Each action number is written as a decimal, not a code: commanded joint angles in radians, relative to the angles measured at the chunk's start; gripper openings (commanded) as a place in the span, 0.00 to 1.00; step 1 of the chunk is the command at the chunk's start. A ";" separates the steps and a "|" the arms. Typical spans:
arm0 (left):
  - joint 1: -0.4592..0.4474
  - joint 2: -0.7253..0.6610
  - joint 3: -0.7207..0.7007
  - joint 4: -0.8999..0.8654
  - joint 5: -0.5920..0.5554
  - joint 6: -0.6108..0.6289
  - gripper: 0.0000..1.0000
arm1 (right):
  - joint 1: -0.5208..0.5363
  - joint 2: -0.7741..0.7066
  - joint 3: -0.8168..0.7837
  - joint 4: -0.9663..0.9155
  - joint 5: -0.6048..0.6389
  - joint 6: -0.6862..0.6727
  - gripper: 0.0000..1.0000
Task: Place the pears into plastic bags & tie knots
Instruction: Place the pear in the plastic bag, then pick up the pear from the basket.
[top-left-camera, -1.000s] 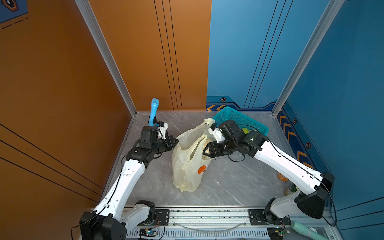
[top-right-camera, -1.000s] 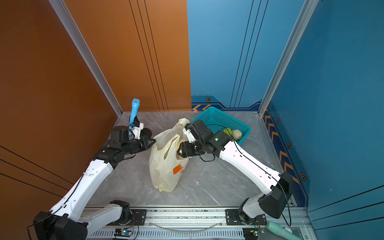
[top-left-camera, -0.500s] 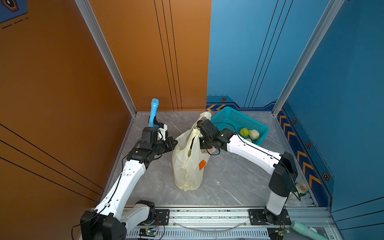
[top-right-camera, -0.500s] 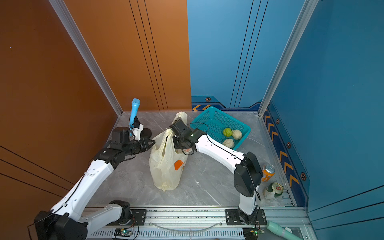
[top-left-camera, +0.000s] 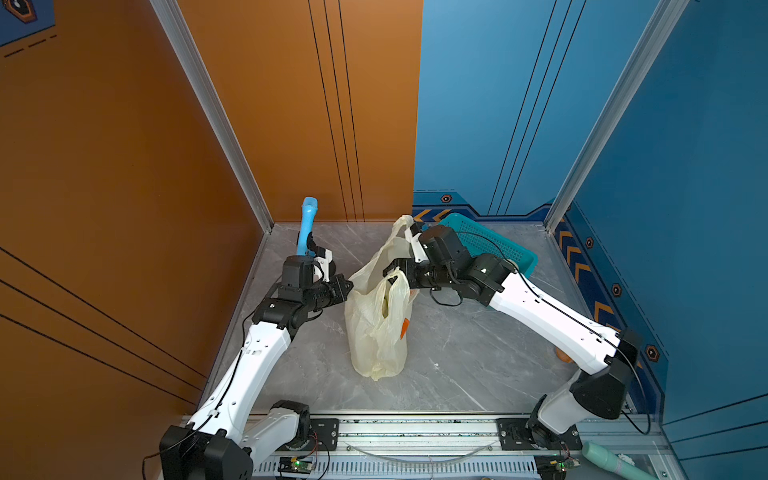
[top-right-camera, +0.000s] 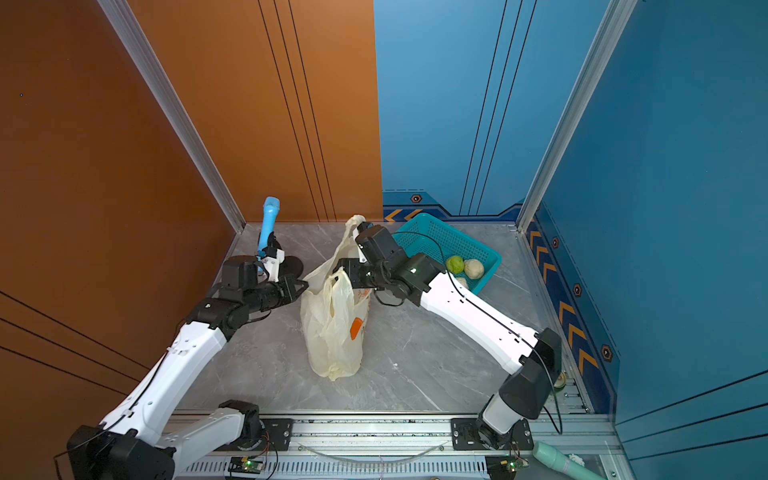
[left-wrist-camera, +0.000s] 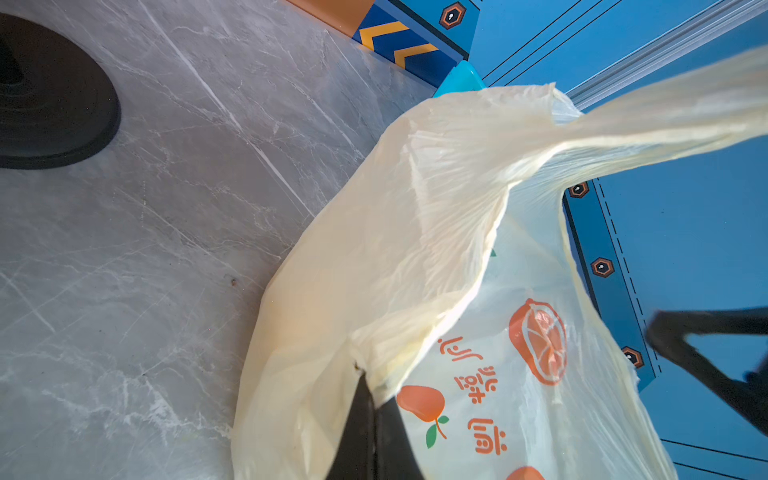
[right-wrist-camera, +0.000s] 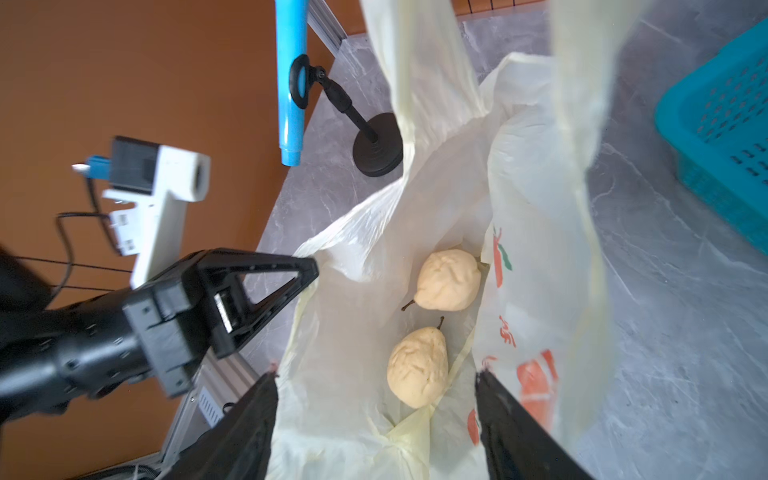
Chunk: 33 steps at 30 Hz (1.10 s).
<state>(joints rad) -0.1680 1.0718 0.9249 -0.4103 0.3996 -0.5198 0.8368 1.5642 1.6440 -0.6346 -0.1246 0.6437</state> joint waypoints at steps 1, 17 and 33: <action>0.016 -0.013 -0.018 0.010 -0.014 0.009 0.00 | -0.041 -0.099 -0.062 -0.072 0.003 -0.022 0.75; 0.020 0.010 -0.012 0.030 0.023 0.004 0.00 | -0.594 -0.035 -0.237 -0.189 0.136 -0.293 0.75; 0.024 0.023 0.018 0.027 0.028 0.000 0.00 | -0.688 0.564 0.177 -0.183 0.293 -0.472 0.81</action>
<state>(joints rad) -0.1551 1.0878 0.9184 -0.3920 0.4068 -0.5201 0.1558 2.0495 1.7309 -0.8097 0.1024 0.2272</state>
